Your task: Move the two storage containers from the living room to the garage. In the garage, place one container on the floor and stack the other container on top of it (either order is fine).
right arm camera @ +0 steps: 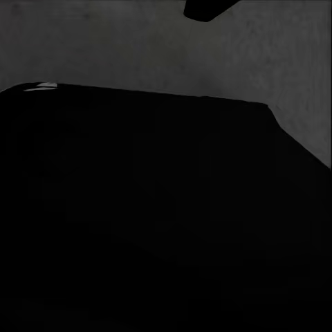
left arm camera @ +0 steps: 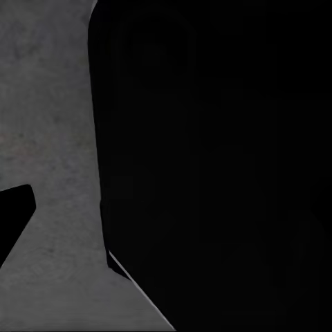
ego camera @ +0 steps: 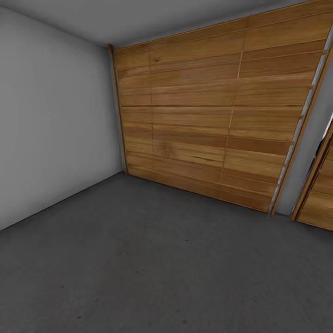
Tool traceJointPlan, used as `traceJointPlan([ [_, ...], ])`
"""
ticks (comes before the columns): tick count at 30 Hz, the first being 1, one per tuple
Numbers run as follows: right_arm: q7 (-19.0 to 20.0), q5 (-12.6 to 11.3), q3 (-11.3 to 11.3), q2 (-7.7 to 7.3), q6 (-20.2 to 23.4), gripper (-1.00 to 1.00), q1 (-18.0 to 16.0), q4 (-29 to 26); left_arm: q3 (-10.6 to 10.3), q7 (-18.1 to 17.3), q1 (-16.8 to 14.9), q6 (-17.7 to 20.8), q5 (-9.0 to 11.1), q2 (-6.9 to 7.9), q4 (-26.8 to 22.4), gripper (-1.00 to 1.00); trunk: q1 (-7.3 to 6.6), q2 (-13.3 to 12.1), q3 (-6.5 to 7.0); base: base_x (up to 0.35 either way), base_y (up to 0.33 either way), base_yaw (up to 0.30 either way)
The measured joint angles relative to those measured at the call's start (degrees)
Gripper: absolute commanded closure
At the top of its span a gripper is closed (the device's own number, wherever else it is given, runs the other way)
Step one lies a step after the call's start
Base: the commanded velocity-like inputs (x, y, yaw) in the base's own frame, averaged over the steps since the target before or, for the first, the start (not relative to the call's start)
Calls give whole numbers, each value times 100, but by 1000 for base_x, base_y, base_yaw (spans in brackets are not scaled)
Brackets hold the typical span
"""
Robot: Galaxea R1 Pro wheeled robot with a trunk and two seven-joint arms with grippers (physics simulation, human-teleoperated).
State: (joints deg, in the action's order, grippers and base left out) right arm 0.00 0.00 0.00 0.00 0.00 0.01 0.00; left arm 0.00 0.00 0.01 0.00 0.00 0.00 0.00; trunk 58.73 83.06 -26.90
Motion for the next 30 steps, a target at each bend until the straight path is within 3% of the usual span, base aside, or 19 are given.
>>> traceJointPlan([
  [13,15,-49,383,26,-77,-100,-8,7,8,8,-9,-99,8,60,-220,-100,0,0,1,0,0,17],
  [30,16,-55,934,78,-90,-100,-8,8,9,8,-9,-103,8,61,-236,-100,0,0,2,0,0,255],
])
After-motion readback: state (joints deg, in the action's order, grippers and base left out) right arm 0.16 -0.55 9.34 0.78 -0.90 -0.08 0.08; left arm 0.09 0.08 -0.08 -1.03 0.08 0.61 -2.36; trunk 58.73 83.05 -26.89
